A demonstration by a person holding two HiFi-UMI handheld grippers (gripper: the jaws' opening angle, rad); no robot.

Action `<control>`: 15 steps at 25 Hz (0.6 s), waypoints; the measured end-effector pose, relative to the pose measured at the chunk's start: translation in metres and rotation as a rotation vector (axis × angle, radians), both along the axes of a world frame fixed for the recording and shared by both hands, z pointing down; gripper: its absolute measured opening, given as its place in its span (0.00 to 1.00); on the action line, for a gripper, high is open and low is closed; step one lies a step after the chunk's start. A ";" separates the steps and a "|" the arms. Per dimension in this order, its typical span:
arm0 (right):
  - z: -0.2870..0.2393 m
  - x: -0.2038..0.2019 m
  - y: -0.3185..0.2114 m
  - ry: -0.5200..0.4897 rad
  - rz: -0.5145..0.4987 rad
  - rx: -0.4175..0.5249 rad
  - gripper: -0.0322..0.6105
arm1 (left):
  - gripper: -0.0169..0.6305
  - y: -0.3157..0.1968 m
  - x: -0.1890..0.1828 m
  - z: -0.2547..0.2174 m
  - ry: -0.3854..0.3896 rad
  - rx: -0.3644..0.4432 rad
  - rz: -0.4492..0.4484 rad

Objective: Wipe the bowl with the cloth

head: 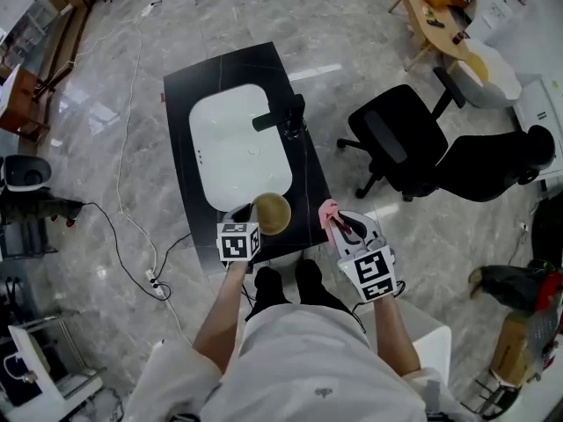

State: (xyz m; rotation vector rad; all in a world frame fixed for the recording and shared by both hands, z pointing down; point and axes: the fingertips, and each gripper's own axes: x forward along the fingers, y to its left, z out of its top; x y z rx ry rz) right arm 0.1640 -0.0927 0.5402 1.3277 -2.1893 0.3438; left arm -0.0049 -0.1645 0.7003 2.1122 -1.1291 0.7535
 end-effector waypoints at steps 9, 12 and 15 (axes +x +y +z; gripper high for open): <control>0.026 0.007 0.001 -0.023 -0.037 -0.066 0.09 | 0.06 0.015 0.023 0.050 0.022 -0.140 -0.028; 0.034 0.013 0.000 -0.033 -0.037 -0.084 0.09 | 0.06 0.014 0.027 0.057 0.030 -0.153 -0.040; 0.040 0.017 -0.001 -0.039 -0.040 -0.096 0.09 | 0.07 0.011 0.031 0.061 0.042 -0.153 -0.051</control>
